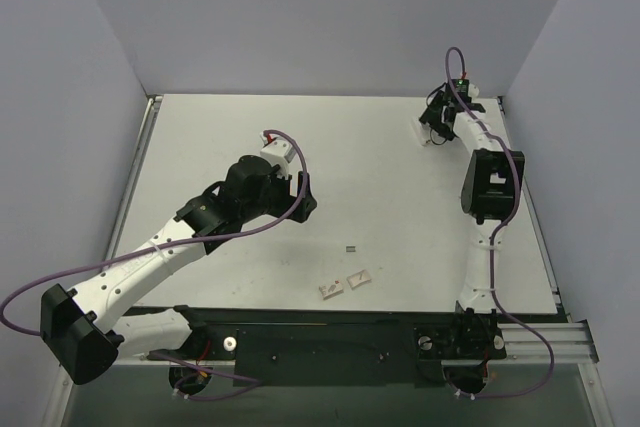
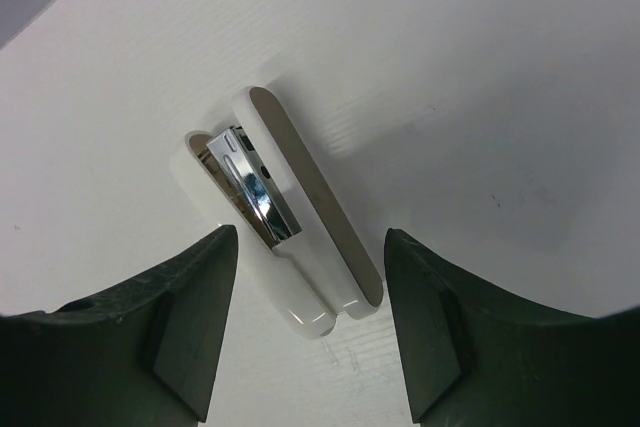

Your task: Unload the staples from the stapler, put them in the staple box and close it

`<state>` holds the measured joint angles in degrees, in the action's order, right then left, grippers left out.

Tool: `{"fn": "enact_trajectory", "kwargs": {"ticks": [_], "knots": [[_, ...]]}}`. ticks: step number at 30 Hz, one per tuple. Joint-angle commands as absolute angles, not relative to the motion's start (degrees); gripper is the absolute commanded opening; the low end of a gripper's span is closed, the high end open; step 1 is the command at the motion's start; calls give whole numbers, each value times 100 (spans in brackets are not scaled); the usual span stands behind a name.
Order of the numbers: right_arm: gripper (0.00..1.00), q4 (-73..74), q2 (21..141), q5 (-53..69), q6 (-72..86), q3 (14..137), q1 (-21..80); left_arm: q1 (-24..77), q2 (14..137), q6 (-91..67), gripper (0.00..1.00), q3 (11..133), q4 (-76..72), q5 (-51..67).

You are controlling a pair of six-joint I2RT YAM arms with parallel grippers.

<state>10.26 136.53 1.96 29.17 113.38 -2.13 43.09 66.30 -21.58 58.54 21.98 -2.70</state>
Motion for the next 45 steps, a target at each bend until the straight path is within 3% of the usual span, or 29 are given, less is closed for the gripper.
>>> {"fn": "enact_trajectory", "kwargs": {"ticks": [1,22,26,37,45], "knots": [[55,1177,13711,141,2997,11724,-141,4315,6495,-2101,88,5924,1881,-211],[47,1925,14247,-114,3190,12383,-141,4298,6407,-2118,88,5933,1872,-132],[38,1942,14221,-176,3225,12314,-149,4298,6381,-2109,88,5941,1855,-132],[0,1942,14107,-62,3357,12024,-79,4298,6320,-2136,88,5897,1846,-97],[0,1600,13431,193,3568,11164,-53,4307,6214,-2188,88,5819,1819,-88]]}}
